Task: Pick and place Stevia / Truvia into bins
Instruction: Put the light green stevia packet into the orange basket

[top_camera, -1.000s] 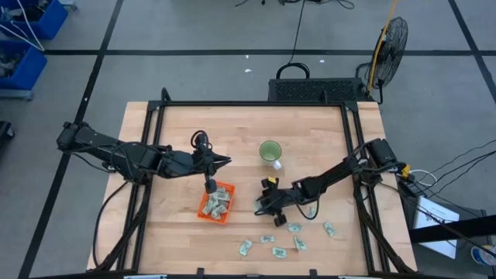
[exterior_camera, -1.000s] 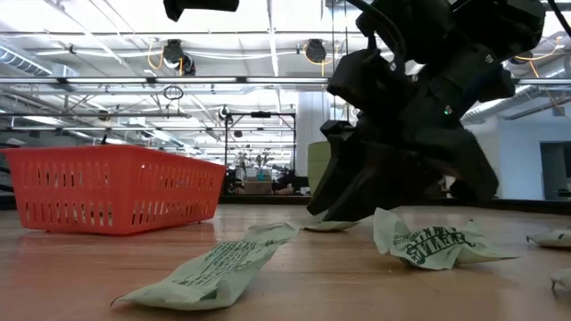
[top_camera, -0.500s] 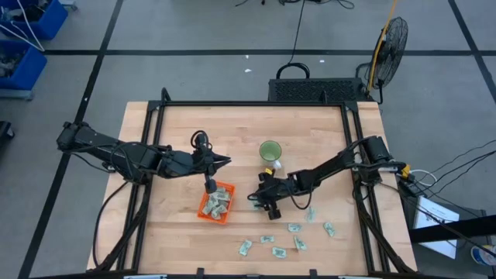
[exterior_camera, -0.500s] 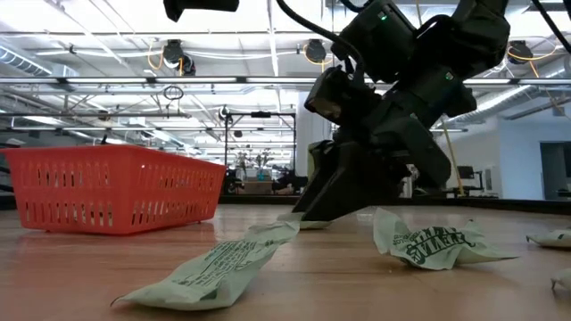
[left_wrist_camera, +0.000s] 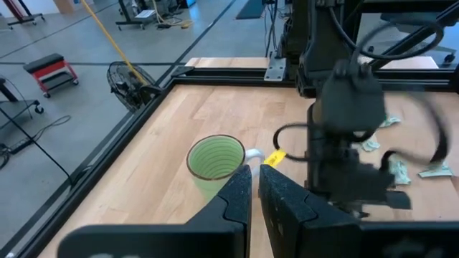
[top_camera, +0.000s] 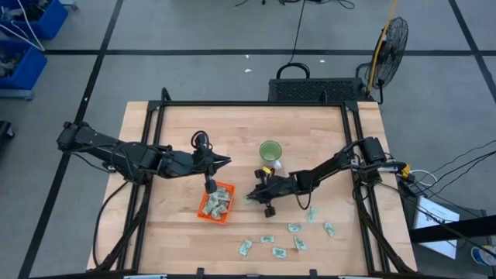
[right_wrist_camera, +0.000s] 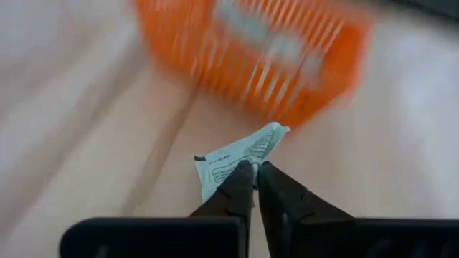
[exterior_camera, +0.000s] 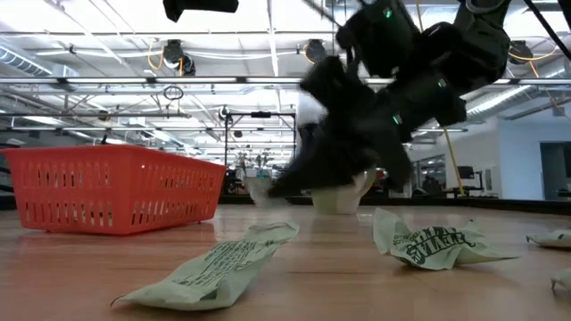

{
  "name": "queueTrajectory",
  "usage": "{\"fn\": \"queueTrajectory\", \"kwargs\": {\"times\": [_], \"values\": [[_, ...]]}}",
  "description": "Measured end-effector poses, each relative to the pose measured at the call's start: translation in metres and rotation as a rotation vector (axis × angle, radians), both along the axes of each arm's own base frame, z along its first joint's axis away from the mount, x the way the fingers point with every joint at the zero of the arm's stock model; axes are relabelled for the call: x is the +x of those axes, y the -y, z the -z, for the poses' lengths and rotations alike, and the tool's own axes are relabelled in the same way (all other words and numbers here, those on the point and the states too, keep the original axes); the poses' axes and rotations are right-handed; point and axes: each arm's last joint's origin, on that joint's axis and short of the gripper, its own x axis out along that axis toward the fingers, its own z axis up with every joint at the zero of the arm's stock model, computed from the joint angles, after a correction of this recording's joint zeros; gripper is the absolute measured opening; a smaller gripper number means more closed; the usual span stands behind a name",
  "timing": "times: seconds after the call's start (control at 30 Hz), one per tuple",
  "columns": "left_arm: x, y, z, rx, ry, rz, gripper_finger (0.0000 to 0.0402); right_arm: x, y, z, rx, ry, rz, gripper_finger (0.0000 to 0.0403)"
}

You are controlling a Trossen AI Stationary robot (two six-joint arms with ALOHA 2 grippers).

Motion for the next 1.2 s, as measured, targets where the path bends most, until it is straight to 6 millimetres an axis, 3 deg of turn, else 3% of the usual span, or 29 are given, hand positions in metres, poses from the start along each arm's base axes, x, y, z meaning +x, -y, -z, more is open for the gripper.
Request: {"fn": "queueTrajectory", "kwargs": {"times": [0.27, 0.4, 0.6, 0.8, 1.0, 1.2], "values": [[0.001, 0.000, -0.002, 0.023, 0.010, 0.003, 0.0037, 0.027, 0.004, -0.048, -0.053, 0.395, 0.045, 0.0008], [0.001, 0.000, -0.003, 0.021, 0.028, -0.001, 0.0037, 0.041, 0.012, -0.065, 0.008, 0.436, 0.046, 0.0005], [0.003, 0.000, -0.008, 0.007, 0.085, -0.001, 0.0037, 0.064, 0.014, -0.043, 0.006, 0.293, 0.058, 0.0022], [0.003, 0.000, -0.007, 0.010, 0.072, -0.001, 0.0037, 0.077, 0.008, -0.024, -0.012, 0.263, 0.041, 0.0055], [0.002, 0.000, -0.006, 0.014, 0.056, -0.001, 0.0037, 0.074, 0.007, -0.031, 0.013, 0.220, 0.047, 0.0111], [0.001, 0.000, -0.004, 0.018, 0.038, 0.000, 0.0037, 0.063, -0.011, -0.062, -0.039, 0.198, -0.083, 0.0148]]}}
